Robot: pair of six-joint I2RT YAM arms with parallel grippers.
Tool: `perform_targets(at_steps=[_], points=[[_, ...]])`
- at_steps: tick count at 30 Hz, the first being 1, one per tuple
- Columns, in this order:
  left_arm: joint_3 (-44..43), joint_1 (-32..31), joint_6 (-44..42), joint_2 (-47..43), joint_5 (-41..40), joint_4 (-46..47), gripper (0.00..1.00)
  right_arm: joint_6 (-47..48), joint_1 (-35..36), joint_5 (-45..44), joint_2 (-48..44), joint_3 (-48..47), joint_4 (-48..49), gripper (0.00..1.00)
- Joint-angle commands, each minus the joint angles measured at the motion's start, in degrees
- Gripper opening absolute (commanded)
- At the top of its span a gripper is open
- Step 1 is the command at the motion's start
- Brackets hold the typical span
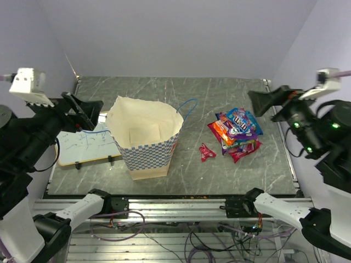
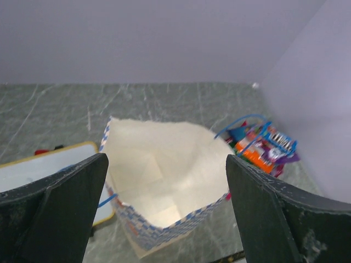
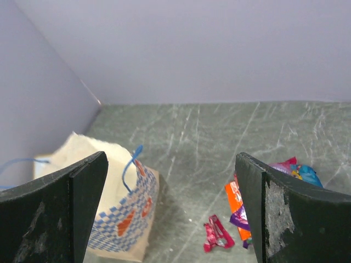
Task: Take the snacks out of the paper bag
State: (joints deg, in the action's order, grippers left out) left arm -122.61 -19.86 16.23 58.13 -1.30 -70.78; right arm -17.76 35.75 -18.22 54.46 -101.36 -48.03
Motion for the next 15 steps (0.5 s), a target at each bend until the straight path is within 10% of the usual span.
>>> perform_targets(at_steps=[1, 15], points=[[2.3, -0.5, 8.5, -3.1, 1.5, 13.1, 0.99, -5.6, 0.0, -4.3, 0.1, -6.8, -7.3, 1.00], [6.8, -0.5, 12.8, -4.7, -2.3, 15.8, 0.99, -2.9, 0.0, -13.2, -3.9, -2.2, -4.3, 1.00]])
